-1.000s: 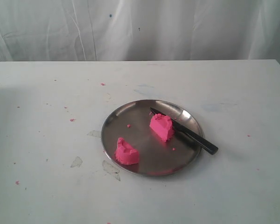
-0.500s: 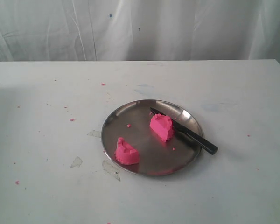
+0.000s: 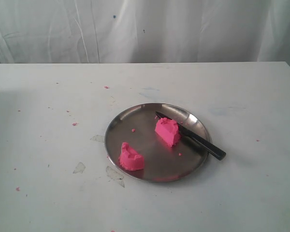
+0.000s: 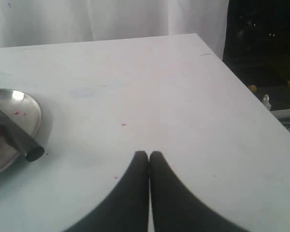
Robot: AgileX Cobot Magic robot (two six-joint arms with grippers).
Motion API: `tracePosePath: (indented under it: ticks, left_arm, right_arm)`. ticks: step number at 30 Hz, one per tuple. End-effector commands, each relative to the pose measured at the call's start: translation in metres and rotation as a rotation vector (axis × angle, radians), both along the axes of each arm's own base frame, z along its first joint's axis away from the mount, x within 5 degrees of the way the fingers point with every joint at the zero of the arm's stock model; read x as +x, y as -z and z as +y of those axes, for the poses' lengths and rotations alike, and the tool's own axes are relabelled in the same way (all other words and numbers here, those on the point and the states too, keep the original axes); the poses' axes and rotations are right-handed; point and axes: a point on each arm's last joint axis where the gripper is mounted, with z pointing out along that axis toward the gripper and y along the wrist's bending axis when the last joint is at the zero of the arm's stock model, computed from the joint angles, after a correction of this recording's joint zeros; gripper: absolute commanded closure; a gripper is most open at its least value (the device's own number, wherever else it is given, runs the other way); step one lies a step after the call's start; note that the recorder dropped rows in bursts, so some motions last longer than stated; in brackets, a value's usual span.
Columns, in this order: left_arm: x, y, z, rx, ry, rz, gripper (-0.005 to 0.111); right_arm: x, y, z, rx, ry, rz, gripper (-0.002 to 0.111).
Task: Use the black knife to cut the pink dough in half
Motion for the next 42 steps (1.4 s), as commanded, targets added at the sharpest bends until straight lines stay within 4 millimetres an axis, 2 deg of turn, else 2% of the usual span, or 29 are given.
tracePosePath:
  ticks: [1, 6, 9, 11, 14, 18, 21, 24, 28, 42]
  left_arm:
    - [0.001, 0.007, 0.007, 0.027, -0.153, 0.062, 0.107]
    - [0.004, 0.011, 0.012, -0.169, -0.469, 0.151, 0.107]
    - [0.005, 0.019, 0.019, -0.165, -0.58, 0.089, 0.107]
    - [0.006, 0.033, 0.023, -0.122, -0.601, 0.053, 0.107]
    - [0.012, 0.055, 0.026, -0.086, -0.588, 0.014, 0.107]
    - [0.011, 0.064, 0.023, -0.011, -0.499, 0.062, 0.107]
    - [0.011, 0.062, 0.021, 0.002, -0.447, 0.042, 0.107]
    - [0.011, 0.063, 0.02, 0.088, -0.404, 0.022, 0.107]
    - [0.01, 0.064, 0.019, 0.042, -0.415, 0.055, 0.107]
    - [0.01, 0.064, 0.02, 0.052, -0.414, 0.046, 0.107]
  right_arm:
    - [0.0, 0.0, 0.0, -0.017, 0.002, -0.004, 0.108]
    - [0.0, 0.0, 0.0, -0.017, 0.002, -0.004, 0.108]
    - [0.0, 0.0, 0.0, -0.017, 0.002, -0.004, 0.108]
    - [0.0, 0.0, 0.0, -0.017, 0.002, -0.004, 0.108]
    - [0.0, 0.0, 0.0, -0.017, 0.002, -0.004, 0.108]
    - [0.0, 0.0, 0.0, -0.011, 0.002, -0.005, 0.108]
    - [0.0, 0.0, 0.0, -0.011, 0.002, -0.005, 0.108]
    - [0.0, 0.0, 0.0, -0.011, 0.002, -0.005, 0.108]
    - [0.0, 0.0, 0.0, -0.011, 0.002, -0.005, 0.108]
    - [0.0, 0.0, 0.0, -0.011, 0.002, -0.005, 0.108]
